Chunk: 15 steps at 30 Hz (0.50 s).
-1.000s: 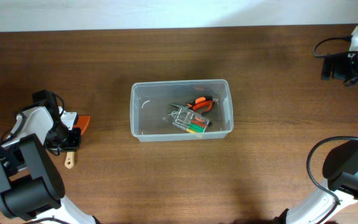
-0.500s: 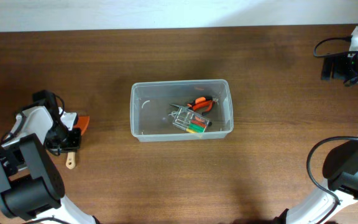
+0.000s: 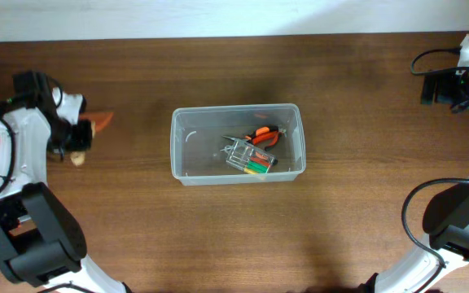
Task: Pack container
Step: 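Close the left gripper on the orange scraper's wooden handle, then lift the scraper and carry it right over the container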
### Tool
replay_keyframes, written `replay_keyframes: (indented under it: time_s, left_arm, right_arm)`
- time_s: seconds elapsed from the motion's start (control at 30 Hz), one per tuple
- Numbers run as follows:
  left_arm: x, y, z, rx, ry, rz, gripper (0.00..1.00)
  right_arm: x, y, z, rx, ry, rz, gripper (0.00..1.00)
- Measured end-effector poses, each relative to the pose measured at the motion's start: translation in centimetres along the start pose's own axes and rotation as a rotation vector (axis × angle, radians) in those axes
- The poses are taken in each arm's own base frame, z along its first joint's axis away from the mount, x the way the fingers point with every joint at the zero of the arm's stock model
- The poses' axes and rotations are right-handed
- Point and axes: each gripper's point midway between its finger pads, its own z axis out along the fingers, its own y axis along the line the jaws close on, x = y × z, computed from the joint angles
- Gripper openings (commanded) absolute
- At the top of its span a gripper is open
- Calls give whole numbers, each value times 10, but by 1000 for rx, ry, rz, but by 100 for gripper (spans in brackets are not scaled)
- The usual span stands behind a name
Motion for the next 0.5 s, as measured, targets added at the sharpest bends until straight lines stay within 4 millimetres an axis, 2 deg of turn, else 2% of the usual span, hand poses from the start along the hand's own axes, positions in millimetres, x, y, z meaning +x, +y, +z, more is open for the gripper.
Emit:
replay_keyframes:
  time_s: [0.1,0.23,0.37,0.5]
  left_arm:
    - [-25,-16,-19,-1,-62,51,2]
    - [-53,-47,-39,8,-132,131,2]
    - [-73,-90,-58,30,-190,233,2]
    - [-81,-143,-72,66,-220,358,2]
  right_arm:
    - [0,0,0,0,0,0,99]
    - [0,0,0,0,0,-1,99]
    - [0,0,0,0,0,0,99]
    - [0,0,0,0,0,0,99]
